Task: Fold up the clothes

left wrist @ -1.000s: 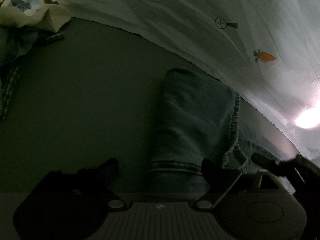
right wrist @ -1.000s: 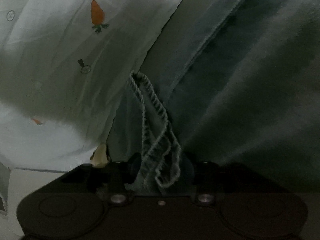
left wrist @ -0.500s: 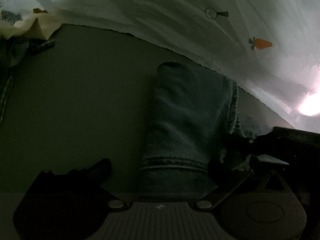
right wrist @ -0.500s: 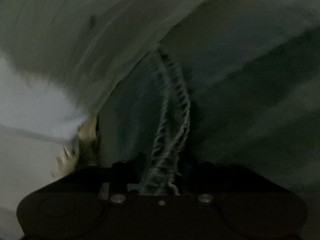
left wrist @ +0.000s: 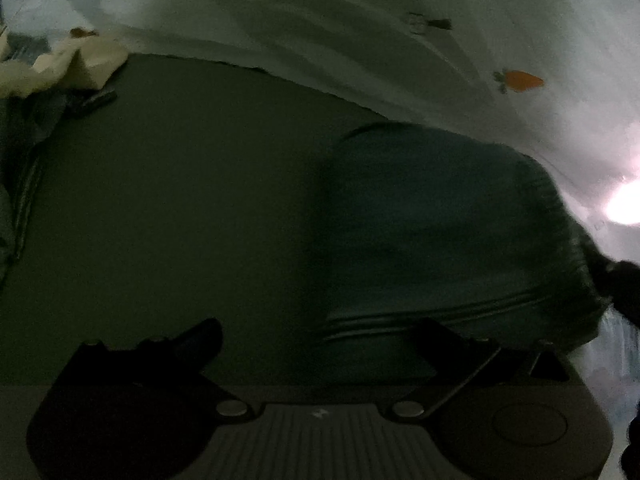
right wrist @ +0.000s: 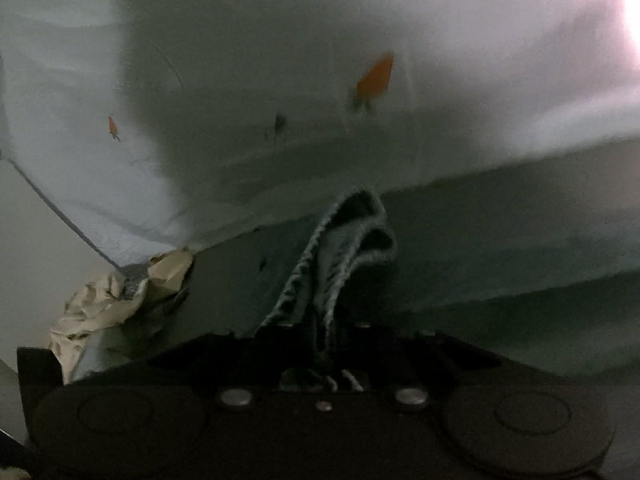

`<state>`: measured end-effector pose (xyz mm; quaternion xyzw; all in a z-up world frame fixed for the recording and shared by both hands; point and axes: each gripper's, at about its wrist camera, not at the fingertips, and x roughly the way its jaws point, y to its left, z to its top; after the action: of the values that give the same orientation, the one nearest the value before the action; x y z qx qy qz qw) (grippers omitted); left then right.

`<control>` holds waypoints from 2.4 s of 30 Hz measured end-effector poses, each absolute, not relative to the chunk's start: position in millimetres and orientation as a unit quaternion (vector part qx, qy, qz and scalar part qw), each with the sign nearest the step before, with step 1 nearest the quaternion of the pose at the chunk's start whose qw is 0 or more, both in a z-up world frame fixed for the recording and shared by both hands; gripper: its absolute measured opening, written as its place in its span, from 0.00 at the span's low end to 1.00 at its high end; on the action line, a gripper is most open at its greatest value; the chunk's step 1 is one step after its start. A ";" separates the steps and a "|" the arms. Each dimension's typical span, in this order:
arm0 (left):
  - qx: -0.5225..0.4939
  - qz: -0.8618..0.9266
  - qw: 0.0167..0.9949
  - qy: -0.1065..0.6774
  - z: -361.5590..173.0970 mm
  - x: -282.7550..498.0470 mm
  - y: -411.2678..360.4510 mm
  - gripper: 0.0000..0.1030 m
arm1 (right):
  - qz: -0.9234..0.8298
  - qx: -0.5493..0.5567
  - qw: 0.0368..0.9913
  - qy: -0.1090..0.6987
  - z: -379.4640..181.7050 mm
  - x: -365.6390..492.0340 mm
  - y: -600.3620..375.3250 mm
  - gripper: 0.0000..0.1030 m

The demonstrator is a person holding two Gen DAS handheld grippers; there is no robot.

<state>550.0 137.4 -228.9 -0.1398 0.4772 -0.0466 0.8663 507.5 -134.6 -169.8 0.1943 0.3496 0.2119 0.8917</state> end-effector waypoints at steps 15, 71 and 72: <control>-0.047 -0.074 0.854 0.513 -247.5 541.0 87.4 0.99 | 0.060 0.277 0.869 0.405 -246.5 462.2 -237.9 0.07; -0.042 -0.080 0.850 0.518 -196.2 570.6 77.0 1.00 | 0.139 0.462 0.802 0.351 -271.6 555.6 -294.7 0.20; -0.044 -0.074 0.854 0.513 -194.4 571.0 77.7 1.00 | 0.146 0.456 0.815 0.326 -261.8 552.2 -293.5 0.17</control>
<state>571.0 77.7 -194.4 -0.0443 0.5126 -0.0736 0.8543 552.2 -293.5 -261.8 0.4556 0.3262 0.1464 0.8153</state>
